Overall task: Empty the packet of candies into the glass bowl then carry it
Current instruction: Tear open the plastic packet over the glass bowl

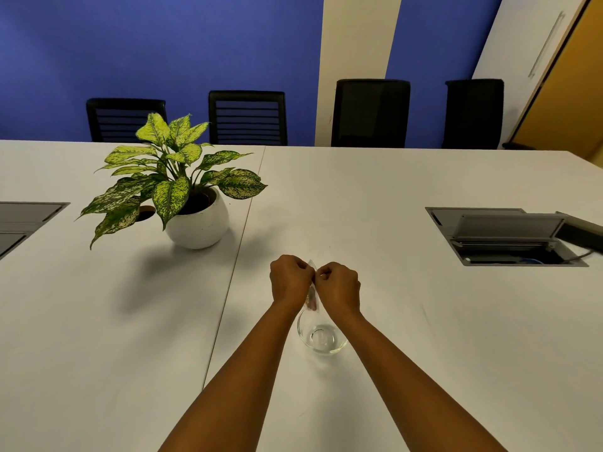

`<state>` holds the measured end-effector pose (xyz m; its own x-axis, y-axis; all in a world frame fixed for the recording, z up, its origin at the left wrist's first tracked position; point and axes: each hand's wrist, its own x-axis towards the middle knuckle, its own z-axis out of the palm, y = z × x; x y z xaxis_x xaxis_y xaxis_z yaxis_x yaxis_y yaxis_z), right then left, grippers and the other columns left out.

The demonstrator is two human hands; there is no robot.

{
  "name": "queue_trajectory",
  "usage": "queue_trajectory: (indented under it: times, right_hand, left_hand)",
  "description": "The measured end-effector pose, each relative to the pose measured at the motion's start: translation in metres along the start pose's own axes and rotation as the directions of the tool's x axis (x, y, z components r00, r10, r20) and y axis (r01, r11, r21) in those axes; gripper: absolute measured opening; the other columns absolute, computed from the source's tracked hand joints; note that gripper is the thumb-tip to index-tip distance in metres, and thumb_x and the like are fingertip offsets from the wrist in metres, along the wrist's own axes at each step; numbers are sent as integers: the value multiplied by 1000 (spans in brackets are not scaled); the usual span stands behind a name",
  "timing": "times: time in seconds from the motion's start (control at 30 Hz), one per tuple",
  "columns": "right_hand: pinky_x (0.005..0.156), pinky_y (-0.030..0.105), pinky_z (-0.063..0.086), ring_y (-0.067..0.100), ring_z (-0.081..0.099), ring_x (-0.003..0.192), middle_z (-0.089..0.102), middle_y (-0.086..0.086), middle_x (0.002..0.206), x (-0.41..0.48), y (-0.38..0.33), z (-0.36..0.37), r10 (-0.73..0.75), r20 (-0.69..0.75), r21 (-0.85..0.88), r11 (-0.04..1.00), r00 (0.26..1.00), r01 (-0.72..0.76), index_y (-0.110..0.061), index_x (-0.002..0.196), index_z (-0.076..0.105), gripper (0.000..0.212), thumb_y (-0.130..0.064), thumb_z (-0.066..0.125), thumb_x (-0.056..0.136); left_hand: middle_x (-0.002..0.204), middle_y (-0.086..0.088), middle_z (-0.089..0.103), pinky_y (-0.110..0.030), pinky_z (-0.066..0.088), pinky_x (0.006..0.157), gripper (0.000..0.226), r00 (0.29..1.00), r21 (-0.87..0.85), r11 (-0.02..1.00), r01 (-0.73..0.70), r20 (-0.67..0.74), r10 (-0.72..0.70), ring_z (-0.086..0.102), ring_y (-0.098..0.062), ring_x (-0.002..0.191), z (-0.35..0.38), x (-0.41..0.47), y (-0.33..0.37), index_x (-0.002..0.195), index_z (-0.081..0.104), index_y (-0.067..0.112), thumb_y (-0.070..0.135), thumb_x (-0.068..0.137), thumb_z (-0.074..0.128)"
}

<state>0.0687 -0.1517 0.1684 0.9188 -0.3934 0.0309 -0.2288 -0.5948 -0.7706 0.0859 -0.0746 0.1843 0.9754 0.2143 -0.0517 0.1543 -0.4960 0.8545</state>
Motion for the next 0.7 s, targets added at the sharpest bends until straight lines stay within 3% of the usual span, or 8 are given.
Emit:
queue_trajectory:
  times: [0.17,0.3,0.43,0.53,0.6,0.7]
  right_hand:
    - [69,22,48,25,70,85,75,14,94,-1,4,1,52,49,4,999,997,-52,-3,94,73,24,-23,60,90]
    - [86,36,57,29,71,90,75,17,98,-2,4,5,67,69,68,995,995,-72,-2,99,72,22,-18,60,90]
    - [89,39,56,30,71,92,75,17,99,-3,7,5,98,106,120,987,989,-111,-2,98,72,20,-16,63,87]
    - [90,40,56,29,70,93,75,16,99,-3,8,4,122,102,154,979,987,-137,-2,95,73,16,-11,63,86]
    - [91,40,56,29,69,94,74,16,100,-2,7,4,132,103,161,976,986,-147,-2,97,73,16,-10,64,86]
    - [91,39,56,30,69,94,74,16,101,-3,10,3,134,97,154,977,986,-148,-2,98,72,17,-10,64,85]
  left_hand:
    - [85,-24,75,-29,53,66,16,1000,-5,1000,13,11,-13,71,-31,75,-4,4,-1,80,73,-7,4,82,62]
    - [99,-21,74,-39,58,86,24,995,-18,998,67,72,-65,72,-33,89,-4,1,-2,98,73,-2,15,83,67]
    - [97,-30,72,-48,58,88,6,963,-103,966,237,156,-220,71,-42,91,-8,-2,-5,78,68,0,5,78,70]
    - [95,-32,71,-50,57,89,6,929,-189,915,357,174,-326,71,-43,91,-10,-4,-10,78,69,-8,-2,75,70]
    - [94,-31,72,-50,57,89,7,921,-205,904,376,185,-342,71,-42,91,-9,-6,-12,77,70,-9,-3,74,70]
    - [88,-30,73,-49,58,87,16,932,-205,914,349,178,-316,73,-41,86,-6,-9,-13,57,64,0,-4,72,70]
